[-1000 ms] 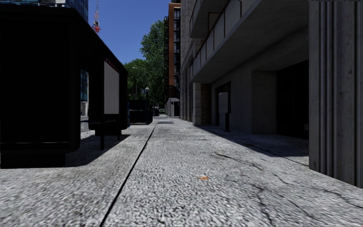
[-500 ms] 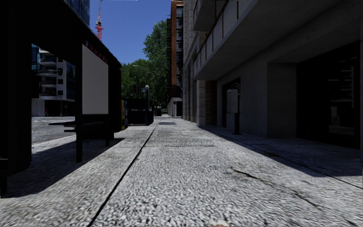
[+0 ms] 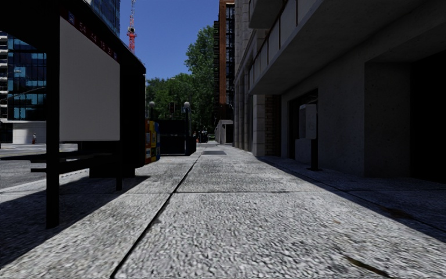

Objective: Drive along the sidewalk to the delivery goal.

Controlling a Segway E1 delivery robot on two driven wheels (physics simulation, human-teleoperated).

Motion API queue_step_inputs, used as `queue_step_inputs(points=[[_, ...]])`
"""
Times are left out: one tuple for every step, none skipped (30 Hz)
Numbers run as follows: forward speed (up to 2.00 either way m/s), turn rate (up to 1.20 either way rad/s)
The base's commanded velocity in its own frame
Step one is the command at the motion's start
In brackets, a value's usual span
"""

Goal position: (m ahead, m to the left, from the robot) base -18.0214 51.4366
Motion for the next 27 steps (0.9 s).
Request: queue_step_inputs(points=[[2.0,0.0],[2.0,0.0],[2.0,0.0],[2.0,0.0],[2.0,0.0],[2.0,0.0],[2.0,0.0],[2.0,0.0],[2.0,0.0],[2.0,0.0],[2.0,0.0],[2.0,0.0],[2.0,0.0],[2.0,0.0],[2.0,0.0],[2.0,0.0],[2.0,0.0],[2.0,0.0],[2.0,0.0],[2.0,0.0],[2.0,0.0],[2.0,0.0],[2.0,0.0],[2.0,0.0],[2.0,0.0],[2.0,0.0],[2.0,0.0]])
